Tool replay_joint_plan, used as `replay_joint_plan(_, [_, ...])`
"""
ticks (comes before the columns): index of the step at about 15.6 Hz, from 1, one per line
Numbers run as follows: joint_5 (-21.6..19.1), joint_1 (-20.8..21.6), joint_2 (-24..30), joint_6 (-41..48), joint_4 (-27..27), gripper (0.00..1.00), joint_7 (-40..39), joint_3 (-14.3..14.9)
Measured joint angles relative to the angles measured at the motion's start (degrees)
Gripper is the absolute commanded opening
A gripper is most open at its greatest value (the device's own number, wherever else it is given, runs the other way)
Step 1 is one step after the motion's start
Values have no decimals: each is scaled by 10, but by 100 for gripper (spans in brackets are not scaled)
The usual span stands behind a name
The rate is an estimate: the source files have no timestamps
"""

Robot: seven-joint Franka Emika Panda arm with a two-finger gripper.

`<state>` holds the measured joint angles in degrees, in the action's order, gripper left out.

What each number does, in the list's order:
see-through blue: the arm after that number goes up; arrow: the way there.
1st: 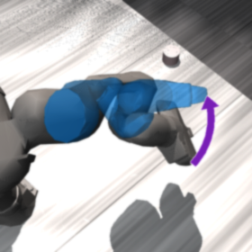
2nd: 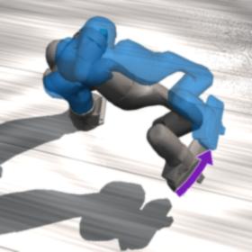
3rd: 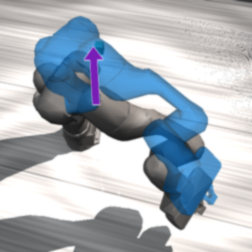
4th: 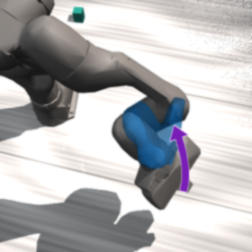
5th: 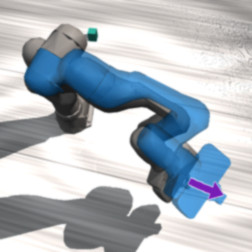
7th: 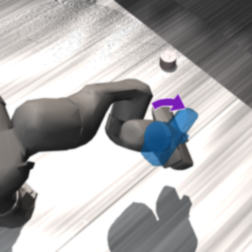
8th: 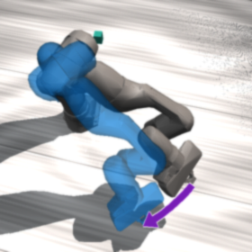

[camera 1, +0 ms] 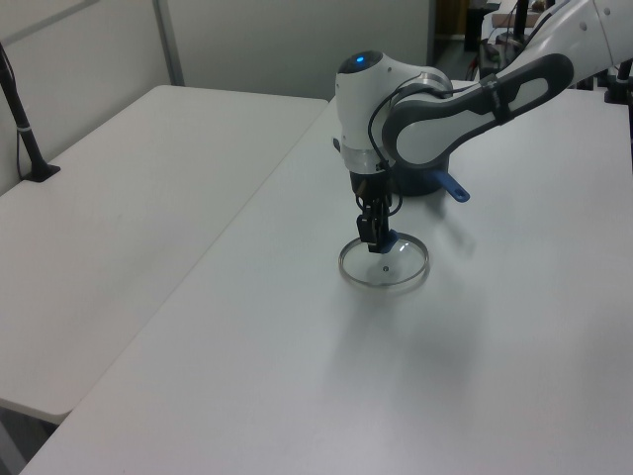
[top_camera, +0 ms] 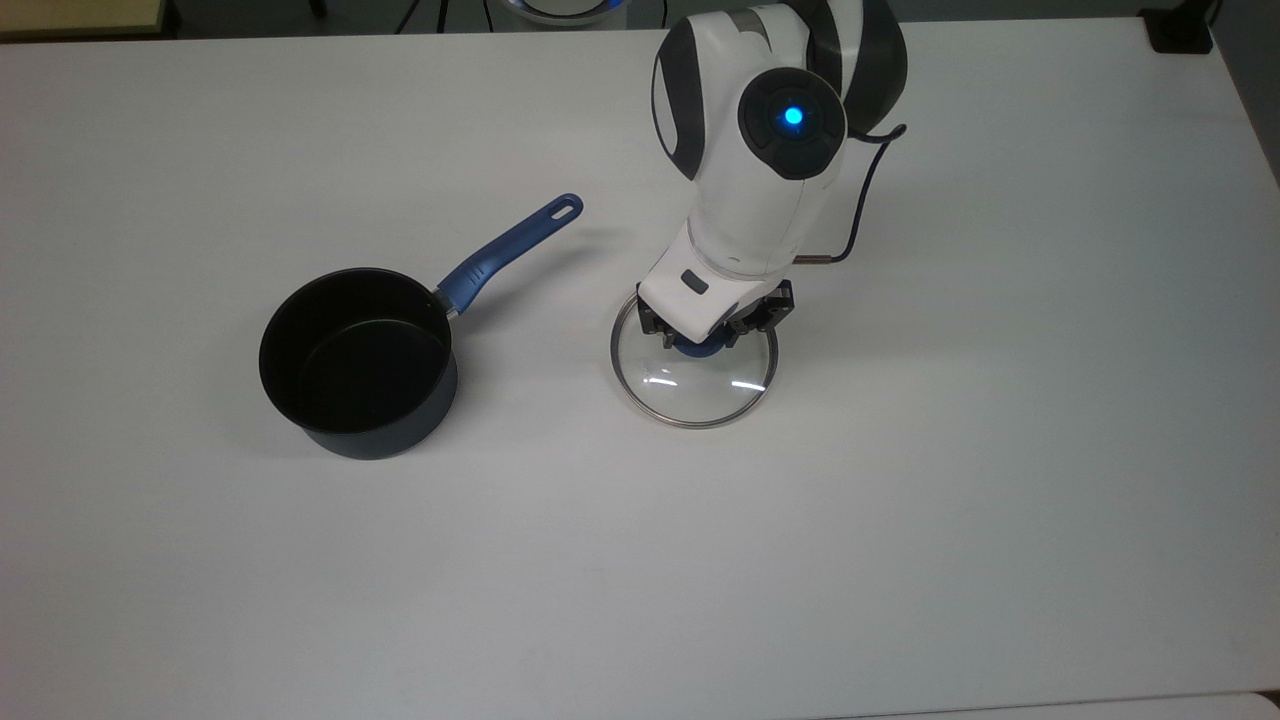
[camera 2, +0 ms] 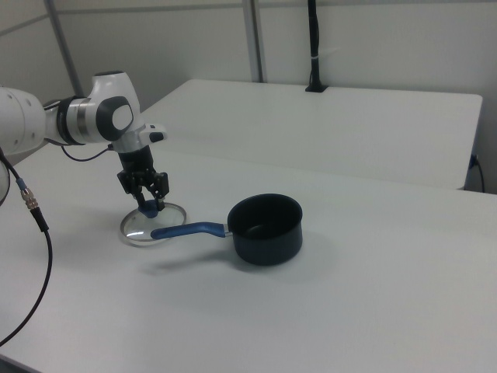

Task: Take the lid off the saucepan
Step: 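Open the gripper to release the lid knob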

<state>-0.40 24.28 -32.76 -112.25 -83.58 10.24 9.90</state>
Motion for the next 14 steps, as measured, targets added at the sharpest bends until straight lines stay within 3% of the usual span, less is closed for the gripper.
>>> replay_joint_plan(5, [1,0,-2,0,-2,66,0,0])
replay_joint_plan(7, [2,0,-2,0,-2,78,1,0])
replay_joint_plan(9, [2,0,-2,0,-2,98,1,0])
replay_joint_plan(14, [2,-1,-2,0,0,100,1,0])
